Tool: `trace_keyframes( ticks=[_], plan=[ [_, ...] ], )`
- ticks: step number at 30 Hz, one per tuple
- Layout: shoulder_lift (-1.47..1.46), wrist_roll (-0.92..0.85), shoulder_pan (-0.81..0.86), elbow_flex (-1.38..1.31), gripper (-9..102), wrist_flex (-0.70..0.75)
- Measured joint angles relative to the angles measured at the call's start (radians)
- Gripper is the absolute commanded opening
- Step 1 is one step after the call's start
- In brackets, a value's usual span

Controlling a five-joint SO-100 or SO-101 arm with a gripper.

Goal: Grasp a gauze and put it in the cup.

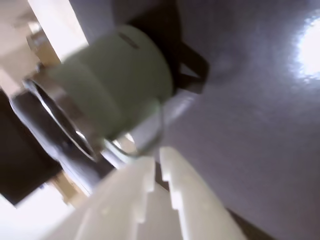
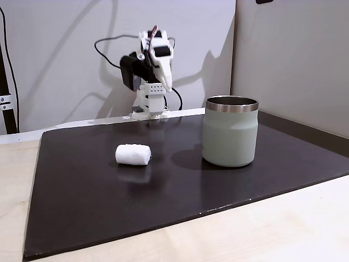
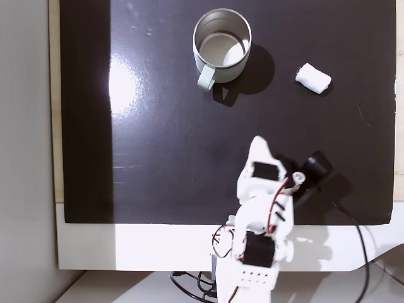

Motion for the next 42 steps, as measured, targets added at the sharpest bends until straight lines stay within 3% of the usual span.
trace_keyframes(
  ticks=[6, 19, 33, 42],
  plan=[
    [-0.383, 0.066, 0.063, -0.291, 6, 0.026],
    [-1.111, 0.198, 0.163, -0.963, 28, 0.337],
    [-1.677, 0.184, 0.239, -1.548, 32, 0.56],
    [-2.175, 0.158, 0.249, -2.273, 33, 0.842]
  ],
)
